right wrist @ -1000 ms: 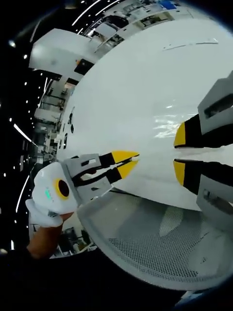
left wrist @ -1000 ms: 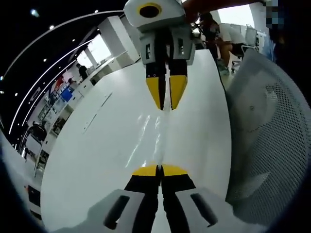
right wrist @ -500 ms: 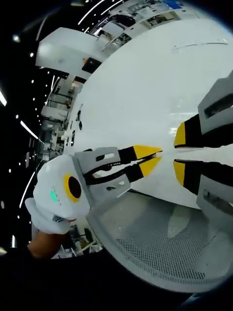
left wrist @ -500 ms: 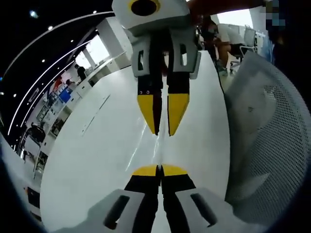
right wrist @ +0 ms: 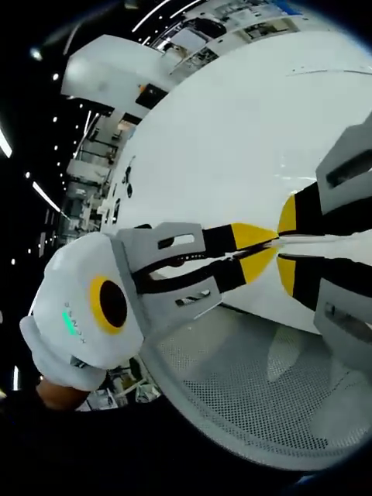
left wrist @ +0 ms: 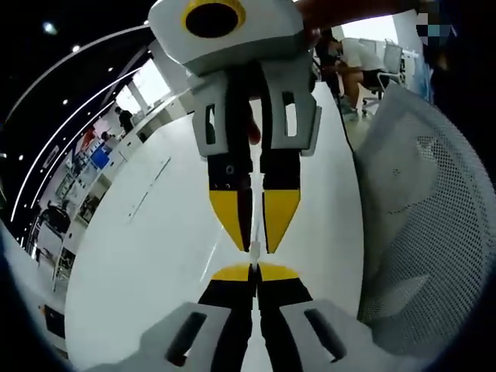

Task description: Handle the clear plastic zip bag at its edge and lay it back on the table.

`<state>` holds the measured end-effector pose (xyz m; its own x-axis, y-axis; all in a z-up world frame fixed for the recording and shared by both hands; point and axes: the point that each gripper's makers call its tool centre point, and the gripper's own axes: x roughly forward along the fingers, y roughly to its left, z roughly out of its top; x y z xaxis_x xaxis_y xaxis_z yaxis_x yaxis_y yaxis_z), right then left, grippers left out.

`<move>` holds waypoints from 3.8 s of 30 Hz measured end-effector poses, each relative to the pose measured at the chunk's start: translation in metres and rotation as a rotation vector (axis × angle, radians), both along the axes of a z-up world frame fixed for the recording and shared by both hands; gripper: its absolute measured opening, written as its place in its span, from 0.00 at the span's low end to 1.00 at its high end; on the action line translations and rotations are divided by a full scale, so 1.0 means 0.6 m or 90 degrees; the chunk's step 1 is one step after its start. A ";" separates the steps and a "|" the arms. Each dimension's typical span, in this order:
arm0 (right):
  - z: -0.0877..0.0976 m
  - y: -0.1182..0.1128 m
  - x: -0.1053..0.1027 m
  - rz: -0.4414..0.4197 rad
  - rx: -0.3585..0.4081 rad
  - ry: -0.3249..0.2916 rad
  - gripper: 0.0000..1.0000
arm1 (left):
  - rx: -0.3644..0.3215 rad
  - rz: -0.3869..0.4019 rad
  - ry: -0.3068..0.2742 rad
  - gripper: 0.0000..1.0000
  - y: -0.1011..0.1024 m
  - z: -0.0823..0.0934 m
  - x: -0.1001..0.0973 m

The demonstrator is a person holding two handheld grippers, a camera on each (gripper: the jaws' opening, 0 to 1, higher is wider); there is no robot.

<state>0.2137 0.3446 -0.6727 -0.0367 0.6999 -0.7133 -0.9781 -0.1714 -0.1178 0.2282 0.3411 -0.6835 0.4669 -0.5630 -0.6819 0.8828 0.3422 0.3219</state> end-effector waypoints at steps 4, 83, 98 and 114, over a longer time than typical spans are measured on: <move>-0.003 0.001 0.000 0.004 -0.005 -0.003 0.05 | 0.000 -0.003 -0.001 0.00 -0.003 0.001 0.000; -0.035 -0.018 -0.011 0.023 -0.086 -0.017 0.00 | 0.012 -0.010 0.068 0.00 -0.017 -0.026 -0.016; -0.036 -0.015 -0.012 0.016 -0.074 -0.005 0.00 | 0.008 -0.012 0.081 0.00 -0.023 -0.026 -0.018; -0.038 -0.044 -0.007 -0.003 -0.089 0.000 0.00 | 0.002 0.003 0.097 0.00 -0.013 -0.030 -0.022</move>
<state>0.2094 0.3182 -0.6956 -0.0338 0.5940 -0.8037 -0.9788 -0.1820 -0.0934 0.2153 0.3330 -0.7014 0.3608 -0.5585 -0.7469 0.9197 0.3460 0.1855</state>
